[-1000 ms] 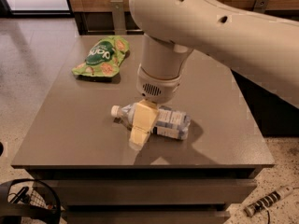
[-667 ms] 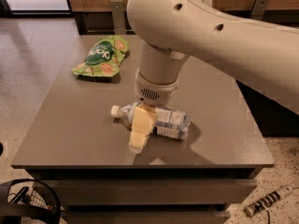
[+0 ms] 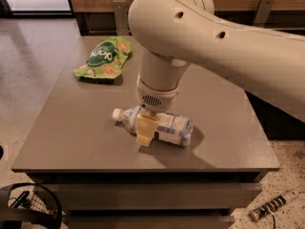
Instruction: Place blue plastic bottle upright
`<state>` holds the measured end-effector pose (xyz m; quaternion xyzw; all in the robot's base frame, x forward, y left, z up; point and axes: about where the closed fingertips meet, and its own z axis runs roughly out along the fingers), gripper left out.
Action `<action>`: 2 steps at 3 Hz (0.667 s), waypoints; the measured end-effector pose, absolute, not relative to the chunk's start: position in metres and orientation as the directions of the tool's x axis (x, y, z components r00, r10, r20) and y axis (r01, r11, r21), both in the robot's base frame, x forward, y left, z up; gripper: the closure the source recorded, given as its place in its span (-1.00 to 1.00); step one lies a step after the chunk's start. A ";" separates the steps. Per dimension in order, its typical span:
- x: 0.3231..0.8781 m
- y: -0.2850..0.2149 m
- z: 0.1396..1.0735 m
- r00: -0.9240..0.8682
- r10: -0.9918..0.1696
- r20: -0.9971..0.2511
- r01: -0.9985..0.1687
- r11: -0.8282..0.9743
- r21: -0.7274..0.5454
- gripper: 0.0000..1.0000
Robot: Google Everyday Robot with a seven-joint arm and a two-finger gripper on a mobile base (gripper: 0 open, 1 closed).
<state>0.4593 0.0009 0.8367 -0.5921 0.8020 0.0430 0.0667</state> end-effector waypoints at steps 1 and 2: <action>0.459 0.001 0.837 -0.289 -0.944 -0.158 -0.955 0.295 -0.012 0.36; 0.458 0.001 0.837 -0.289 -0.944 -0.158 -0.955 0.295 -0.014 0.83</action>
Offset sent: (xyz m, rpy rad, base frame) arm -0.0005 0.0000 0.0003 -0.0006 -0.0014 -0.0001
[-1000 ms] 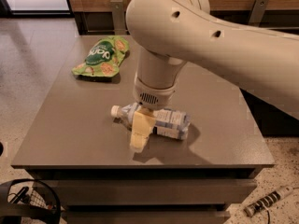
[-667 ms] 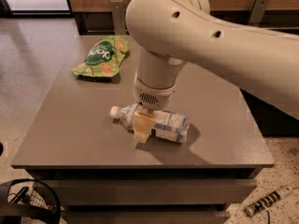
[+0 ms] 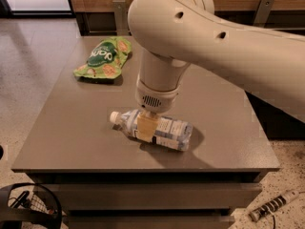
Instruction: Place blue plastic bottle upright
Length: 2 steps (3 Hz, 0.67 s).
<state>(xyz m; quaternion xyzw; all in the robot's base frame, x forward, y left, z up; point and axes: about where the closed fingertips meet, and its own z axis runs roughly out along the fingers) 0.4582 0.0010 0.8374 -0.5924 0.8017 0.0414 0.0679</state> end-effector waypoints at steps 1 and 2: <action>0.458 0.001 0.838 -0.288 -0.944 -0.158 -0.956 0.294 -0.015 1.00; 0.458 0.001 0.838 -0.288 -0.944 -0.158 -0.956 0.294 -0.015 1.00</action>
Offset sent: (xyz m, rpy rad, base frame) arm -0.0004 0.0000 0.0002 -0.0003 -0.0012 0.0003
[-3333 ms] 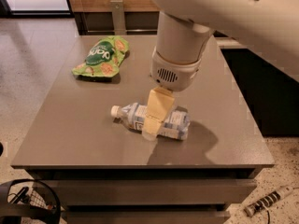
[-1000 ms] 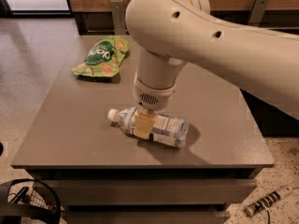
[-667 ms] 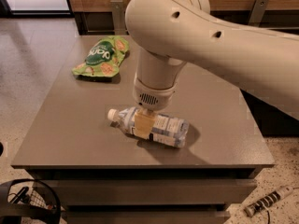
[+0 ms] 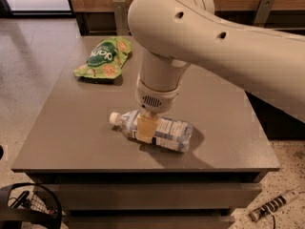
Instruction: Place blue plastic bottle upright
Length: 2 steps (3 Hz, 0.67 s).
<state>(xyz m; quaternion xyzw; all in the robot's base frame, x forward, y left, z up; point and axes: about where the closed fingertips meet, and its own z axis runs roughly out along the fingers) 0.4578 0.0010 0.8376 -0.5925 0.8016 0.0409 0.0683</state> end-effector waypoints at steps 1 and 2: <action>0.462 -0.008 0.852 -0.279 -0.930 -0.238 -0.954 0.296 -0.041 1.00; 0.473 -0.027 0.891 -0.248 -0.878 -0.410 -0.943 0.315 -0.105 1.00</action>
Offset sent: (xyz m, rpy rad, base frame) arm 0.0325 -0.0565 0.1088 0.4339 -0.3147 -0.0202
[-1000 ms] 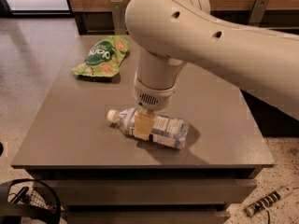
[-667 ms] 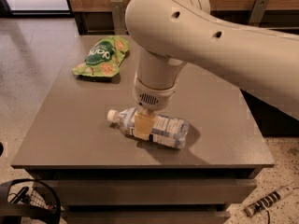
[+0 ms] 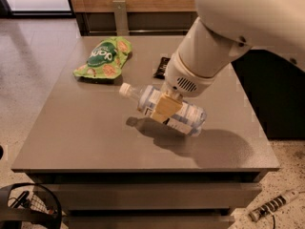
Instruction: Place blue plastic bottle upright
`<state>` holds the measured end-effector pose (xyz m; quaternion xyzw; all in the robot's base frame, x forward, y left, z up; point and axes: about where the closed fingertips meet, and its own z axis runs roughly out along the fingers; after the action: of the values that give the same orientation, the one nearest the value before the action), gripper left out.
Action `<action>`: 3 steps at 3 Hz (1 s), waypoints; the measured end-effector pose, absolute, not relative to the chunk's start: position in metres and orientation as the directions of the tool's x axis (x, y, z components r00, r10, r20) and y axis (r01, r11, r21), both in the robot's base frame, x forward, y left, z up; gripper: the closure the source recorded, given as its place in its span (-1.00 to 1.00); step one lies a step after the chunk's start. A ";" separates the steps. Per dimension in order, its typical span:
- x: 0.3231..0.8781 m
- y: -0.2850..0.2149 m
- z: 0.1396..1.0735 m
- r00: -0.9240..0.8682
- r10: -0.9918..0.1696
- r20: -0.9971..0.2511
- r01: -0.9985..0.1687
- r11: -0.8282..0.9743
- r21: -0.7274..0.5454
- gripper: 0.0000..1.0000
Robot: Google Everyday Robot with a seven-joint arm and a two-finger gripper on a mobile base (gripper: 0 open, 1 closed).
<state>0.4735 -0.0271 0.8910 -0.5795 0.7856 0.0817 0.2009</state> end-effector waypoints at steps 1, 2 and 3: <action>0.483 -0.045 0.923 -0.209 -0.806 -0.553 -0.927 0.344 -0.151 1.00; 0.493 -0.062 0.939 -0.169 -0.719 -0.675 -0.910 0.376 -0.173 1.00; 0.502 -0.073 0.949 -0.104 -0.601 -0.793 -0.890 0.411 -0.195 1.00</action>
Offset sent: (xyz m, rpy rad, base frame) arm 0.0344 -0.0578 0.0826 0.6075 -0.3114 -0.0119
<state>0.5020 -0.0732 0.9485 -0.5155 0.7233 0.1694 0.4272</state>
